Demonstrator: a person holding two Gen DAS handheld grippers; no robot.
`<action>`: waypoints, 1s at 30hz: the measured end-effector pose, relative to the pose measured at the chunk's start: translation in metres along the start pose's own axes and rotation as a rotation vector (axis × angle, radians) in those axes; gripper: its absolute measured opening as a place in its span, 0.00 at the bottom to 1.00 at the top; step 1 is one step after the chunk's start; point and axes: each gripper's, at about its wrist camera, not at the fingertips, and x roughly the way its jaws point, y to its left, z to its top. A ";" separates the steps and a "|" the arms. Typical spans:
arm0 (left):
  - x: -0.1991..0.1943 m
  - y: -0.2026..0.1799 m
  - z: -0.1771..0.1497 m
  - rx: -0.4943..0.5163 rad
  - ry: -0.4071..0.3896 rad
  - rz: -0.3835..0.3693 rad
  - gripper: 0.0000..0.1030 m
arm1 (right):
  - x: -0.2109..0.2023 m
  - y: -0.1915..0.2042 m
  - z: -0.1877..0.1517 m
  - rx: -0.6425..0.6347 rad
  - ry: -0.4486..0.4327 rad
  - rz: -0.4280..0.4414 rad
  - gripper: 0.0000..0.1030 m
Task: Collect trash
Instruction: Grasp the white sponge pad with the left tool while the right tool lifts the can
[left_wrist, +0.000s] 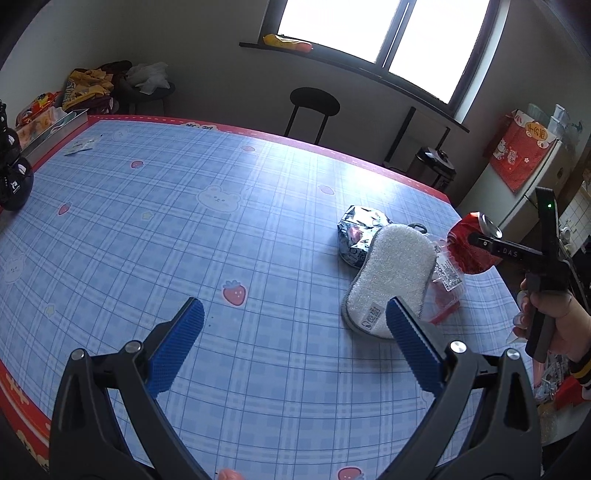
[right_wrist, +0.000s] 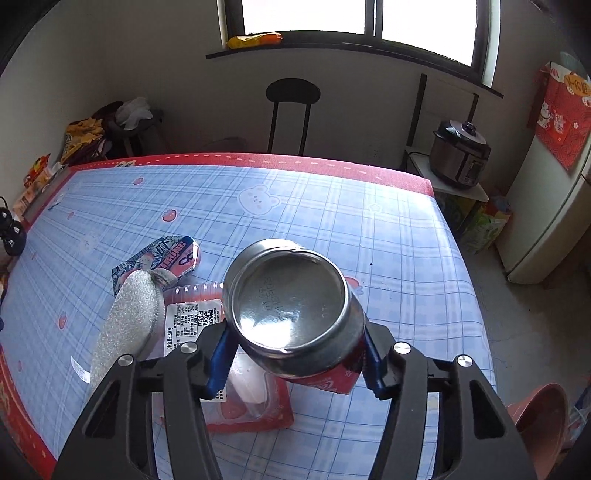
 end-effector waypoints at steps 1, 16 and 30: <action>0.001 -0.003 0.000 0.007 0.002 -0.004 0.94 | -0.006 -0.001 -0.001 0.003 -0.008 -0.006 0.48; 0.044 -0.094 -0.008 0.221 0.075 -0.092 0.94 | -0.095 -0.039 -0.057 0.251 -0.108 0.016 0.13; 0.131 -0.139 -0.015 0.462 0.148 0.092 0.91 | -0.129 -0.068 -0.092 0.313 -0.105 -0.015 0.09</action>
